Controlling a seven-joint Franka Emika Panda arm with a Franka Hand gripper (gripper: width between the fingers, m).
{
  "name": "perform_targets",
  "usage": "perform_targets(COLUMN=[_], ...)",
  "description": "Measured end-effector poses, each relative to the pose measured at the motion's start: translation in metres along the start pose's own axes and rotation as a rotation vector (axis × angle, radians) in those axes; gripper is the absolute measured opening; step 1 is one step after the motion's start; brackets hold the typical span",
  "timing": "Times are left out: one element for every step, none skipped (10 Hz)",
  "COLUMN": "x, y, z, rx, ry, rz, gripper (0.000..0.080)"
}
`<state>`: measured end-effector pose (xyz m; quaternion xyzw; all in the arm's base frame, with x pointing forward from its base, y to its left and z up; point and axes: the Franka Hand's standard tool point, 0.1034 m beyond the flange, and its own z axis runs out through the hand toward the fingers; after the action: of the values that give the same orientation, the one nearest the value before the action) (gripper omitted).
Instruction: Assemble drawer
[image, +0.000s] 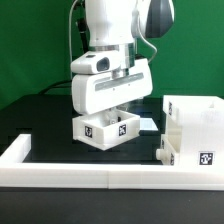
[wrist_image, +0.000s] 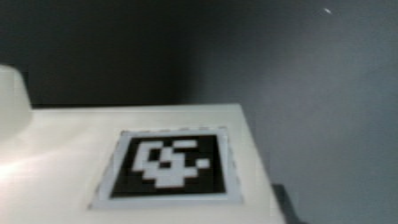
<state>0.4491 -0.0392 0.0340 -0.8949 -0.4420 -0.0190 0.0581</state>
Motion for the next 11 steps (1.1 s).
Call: perform_targets(x=[-0.001, 0.002, 0.004, 0.002, 0.001, 0.001, 0.002, 0.008, 0.015, 0.023, 0.034], y=[0.007, 0.015, 0.018, 0.016, 0.016, 0.016, 0.017, 0.023, 0.03, 0.036, 0.044], z=[-0.002, -0.004, -0.005, -0.003, -0.003, -0.002, -0.003, -0.005, -0.008, -0.009, -0.012], rx=[0.009, 0.009, 0.007, 0.012, 0.013, 0.014, 0.016, 0.018, 0.017, 0.022, 0.029], ry=[-0.006, -0.012, -0.017, -0.019, -0.021, -0.021, -0.02, -0.018, -0.014, -0.012, -0.009], rz=[-0.122, -0.247, -0.311, -0.345, -0.407, -0.444, -0.471, -0.48, -0.49, -0.496, -0.505], gripper=[0.0042, 0.0042, 0.0042, 0.0042, 0.0042, 0.0042, 0.0042, 0.0042, 0.0042, 0.0042, 0.0042])
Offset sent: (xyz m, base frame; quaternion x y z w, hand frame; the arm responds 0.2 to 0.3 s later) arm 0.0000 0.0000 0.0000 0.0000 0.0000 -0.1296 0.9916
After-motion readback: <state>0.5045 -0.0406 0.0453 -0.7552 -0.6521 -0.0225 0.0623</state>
